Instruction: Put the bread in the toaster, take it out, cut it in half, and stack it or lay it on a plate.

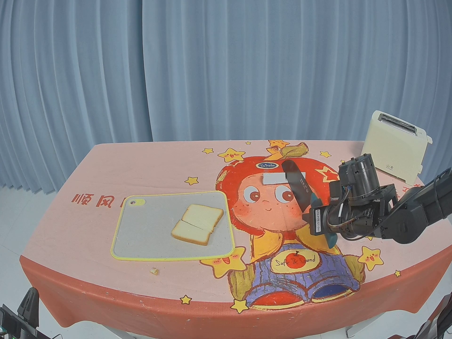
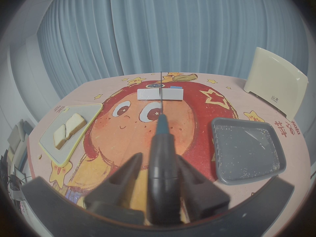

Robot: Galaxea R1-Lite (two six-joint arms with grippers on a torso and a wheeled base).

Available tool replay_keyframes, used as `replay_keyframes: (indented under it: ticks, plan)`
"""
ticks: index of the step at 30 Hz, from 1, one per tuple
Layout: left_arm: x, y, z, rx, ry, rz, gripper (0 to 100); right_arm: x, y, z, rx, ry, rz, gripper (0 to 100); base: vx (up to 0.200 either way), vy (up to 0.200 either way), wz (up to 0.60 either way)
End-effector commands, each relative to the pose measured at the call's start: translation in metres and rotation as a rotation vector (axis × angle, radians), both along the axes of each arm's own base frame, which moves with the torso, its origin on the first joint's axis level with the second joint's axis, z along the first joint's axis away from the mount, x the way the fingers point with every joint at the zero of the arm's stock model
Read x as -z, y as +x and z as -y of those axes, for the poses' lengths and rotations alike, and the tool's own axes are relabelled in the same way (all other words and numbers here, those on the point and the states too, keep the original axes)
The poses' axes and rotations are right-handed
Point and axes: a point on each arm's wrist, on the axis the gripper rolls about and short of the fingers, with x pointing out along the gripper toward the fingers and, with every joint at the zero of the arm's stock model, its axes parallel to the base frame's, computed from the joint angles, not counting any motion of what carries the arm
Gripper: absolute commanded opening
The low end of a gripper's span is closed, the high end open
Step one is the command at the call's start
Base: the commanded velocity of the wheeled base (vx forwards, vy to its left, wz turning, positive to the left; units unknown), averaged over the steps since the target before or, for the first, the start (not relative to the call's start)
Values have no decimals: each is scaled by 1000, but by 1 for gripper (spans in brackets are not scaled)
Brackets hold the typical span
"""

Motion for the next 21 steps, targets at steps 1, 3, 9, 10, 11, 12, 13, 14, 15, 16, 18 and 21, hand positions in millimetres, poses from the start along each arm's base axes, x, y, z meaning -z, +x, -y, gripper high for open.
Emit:
replay_keyframes:
  ticks: [1, 3, 9, 10, 11, 12, 13, 14, 15, 16, 18, 21]
  plan:
    - [5, 1, 0, -1, 0, -19, 0, -1, 0, 0, 1, 3, 5, 100, 0, 0, 0]
    - [5, 1, 0, -1, 0, -19, 0, -2, 0, -1, 0, 6, 8, 100, 0, 0, 0]
    - [5, 1, 0, -1, 0, -19, 0, -4, 0, -1, 3, 13, 14, 100, 0, 0, 0]
    - [5, 1, 0, -1, 0, -19, 0, -4, 0, -1, 3, 14, 15, 100, 0, 0, 0]
    - [5, 1, 0, -1, 0, -19, 0, -4, 0, -1, 4, 12, 14, 100, 0, 0, 0]
    - [5, 1, 0, -1, 0, -19, 0, -4, 0, -1, 4, 12, 14, 100, 0, 0, 0]
    - [5, 1, 0, -1, 0, -19, 0, -5, 0, -1, 5, 13, 18, 100, 0, 0, 0]
    - [5, 1, 0, -1, 0, -19, 0, -5, 0, 0, 8, 12, 18, 100, 0, 0, 0]
    - [5, 1, 0, -1, 0, -19, 0, -5, 1, 0, 10, 14, 22, 100, 0, 0, 0]
    - [5, 1, 0, -1, 0, -19, 0, -5, 1, 0, 10, 14, 22, 100, 0, 0, 0]
    - [5, 1, 0, -1, 0, -19, 0, -8, 0, 1, 13, 17, 33, 100, 0, 0, 0]
    - [5, 1, 0, -1, 0, -19, 0, -12, -2, 1, 13, 20, 45, 100, 0, 0, 0]
